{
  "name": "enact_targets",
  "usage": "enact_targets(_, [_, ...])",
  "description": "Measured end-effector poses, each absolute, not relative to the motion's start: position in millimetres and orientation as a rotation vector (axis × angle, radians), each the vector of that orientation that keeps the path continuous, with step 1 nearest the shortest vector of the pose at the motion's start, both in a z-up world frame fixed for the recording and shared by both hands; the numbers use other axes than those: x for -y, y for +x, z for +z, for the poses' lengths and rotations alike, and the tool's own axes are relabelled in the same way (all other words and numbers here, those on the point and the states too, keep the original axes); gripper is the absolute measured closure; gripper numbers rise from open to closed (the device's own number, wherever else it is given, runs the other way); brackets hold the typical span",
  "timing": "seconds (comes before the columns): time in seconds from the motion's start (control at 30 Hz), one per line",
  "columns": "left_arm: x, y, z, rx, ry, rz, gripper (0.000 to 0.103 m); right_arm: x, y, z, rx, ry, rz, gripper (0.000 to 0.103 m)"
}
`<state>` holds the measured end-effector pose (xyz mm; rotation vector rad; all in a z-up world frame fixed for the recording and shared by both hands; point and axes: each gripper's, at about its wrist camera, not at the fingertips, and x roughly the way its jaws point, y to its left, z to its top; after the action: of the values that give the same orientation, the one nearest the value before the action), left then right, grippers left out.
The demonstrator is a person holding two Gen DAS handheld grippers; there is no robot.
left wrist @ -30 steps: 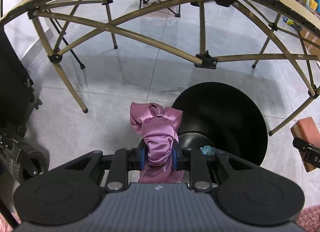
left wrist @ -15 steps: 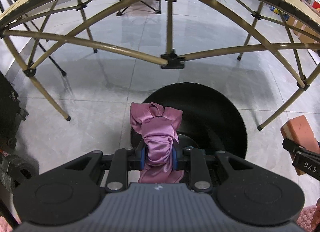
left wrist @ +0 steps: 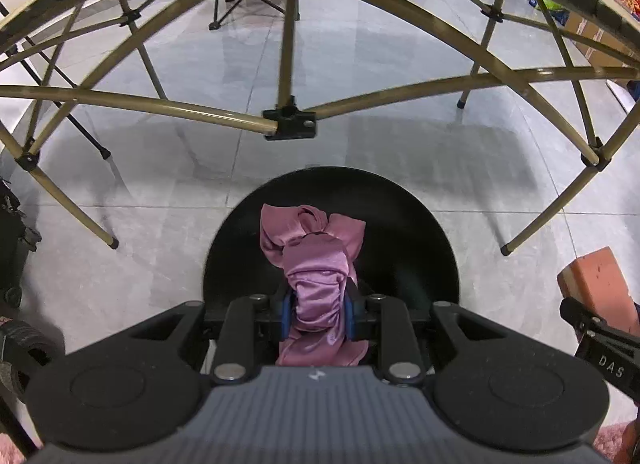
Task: Collect trash
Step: 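Open the left gripper to drop the pink scrunchie into the bin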
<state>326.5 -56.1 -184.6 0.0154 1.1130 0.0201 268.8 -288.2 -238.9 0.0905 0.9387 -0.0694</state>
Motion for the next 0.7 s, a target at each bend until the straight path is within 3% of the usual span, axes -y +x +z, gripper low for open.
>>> enact_targets(0.57, [68.8,335.8,-197.5,-1.153,0.008,0.016,0.079,296.0,266.9,-242.9,-0.948,0.094,-0.086,0.027])
enact_targets(0.67, [69.1,335.0,-197.3,-1.146,0.008,0.017,0.073,295.7,266.8,-242.4,-0.945,0.095,-0.084,0.027])
enact_targets(0.7, [69.1,334.6,-196.7,-1.139,0.01,0.024,0.066,295.7,266.5,-242.1,-0.944,0.095,-0.085,0.027])
